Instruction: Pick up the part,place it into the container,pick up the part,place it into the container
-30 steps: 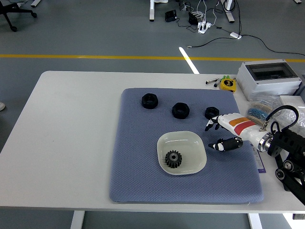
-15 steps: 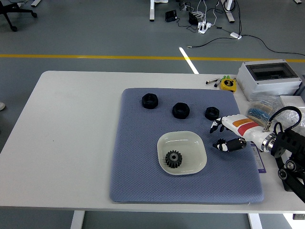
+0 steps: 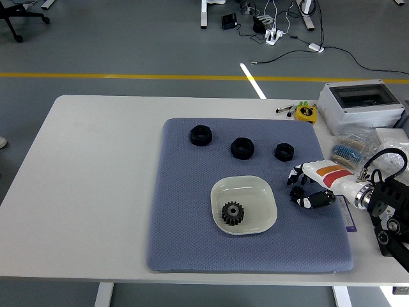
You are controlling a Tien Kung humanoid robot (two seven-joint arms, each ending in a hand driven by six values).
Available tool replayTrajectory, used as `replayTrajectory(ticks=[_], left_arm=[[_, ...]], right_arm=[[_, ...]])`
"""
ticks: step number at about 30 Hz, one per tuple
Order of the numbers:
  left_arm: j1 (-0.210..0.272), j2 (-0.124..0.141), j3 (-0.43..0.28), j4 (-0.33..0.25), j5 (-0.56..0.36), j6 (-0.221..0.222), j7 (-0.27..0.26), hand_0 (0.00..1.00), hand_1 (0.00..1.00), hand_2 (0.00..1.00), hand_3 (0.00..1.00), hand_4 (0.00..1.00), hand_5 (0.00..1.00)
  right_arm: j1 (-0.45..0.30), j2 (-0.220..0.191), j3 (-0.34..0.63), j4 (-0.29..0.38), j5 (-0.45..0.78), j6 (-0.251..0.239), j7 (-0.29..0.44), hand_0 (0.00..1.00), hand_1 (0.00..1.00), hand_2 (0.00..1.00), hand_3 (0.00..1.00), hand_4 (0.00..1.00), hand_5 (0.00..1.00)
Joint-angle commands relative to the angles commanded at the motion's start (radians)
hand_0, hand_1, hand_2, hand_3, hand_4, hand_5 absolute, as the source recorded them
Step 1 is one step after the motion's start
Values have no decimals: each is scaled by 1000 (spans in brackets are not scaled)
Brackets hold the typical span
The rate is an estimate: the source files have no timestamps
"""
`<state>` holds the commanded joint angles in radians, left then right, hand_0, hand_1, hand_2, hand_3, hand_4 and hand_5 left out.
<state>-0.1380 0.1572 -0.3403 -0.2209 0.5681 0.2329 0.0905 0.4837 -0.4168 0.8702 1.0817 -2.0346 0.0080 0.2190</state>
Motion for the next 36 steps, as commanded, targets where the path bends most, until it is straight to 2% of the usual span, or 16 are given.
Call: replayTrajectory(ticks=[8, 9, 14, 15, 20, 21, 36], left_arm=[[-1, 0, -1, 0, 1, -1, 1, 705, 637, 711, 617, 715, 679], [-1, 0, -1, 0, 2, -1, 1, 705, 637, 714, 618, 715, 679], [-1, 0, 0, 0, 1, -1, 1, 705, 637, 714, 618, 715, 679], [-1, 0, 0, 0, 1, -1, 1, 705, 639, 714, 618, 715, 680], [2, 0, -1, 0, 2, -2, 2, 705, 639, 714, 618, 715, 680], [2, 0, -1, 0, 2, -2, 2, 706, 639, 715, 618, 716, 681], [7, 2, -6, -2, 12, -3, 5, 706, 641, 713, 618, 716, 681]], right_arm=[[-10, -8, 3, 4, -11, 9, 4, 449, 474, 549, 573, 724, 162], [-11, -8, 3, 4, -12, 10, 4, 409, 437, 510, 554, 691, 135], [-12, -10, 4, 7, -12, 8, 9, 409, 437, 510, 554, 691, 135], [-12, -10, 4, 8, -11, 8, 10, 343, 410, 485, 517, 646, 111], [-13, -7, 0, 7, -8, 1, 15, 343, 410, 485, 517, 646, 111], [-13, -6, 0, 7, -8, 0, 15, 288, 392, 474, 500, 615, 101], [-21, -13, 12, 29, 3, -14, 20, 248, 371, 454, 483, 614, 114]])
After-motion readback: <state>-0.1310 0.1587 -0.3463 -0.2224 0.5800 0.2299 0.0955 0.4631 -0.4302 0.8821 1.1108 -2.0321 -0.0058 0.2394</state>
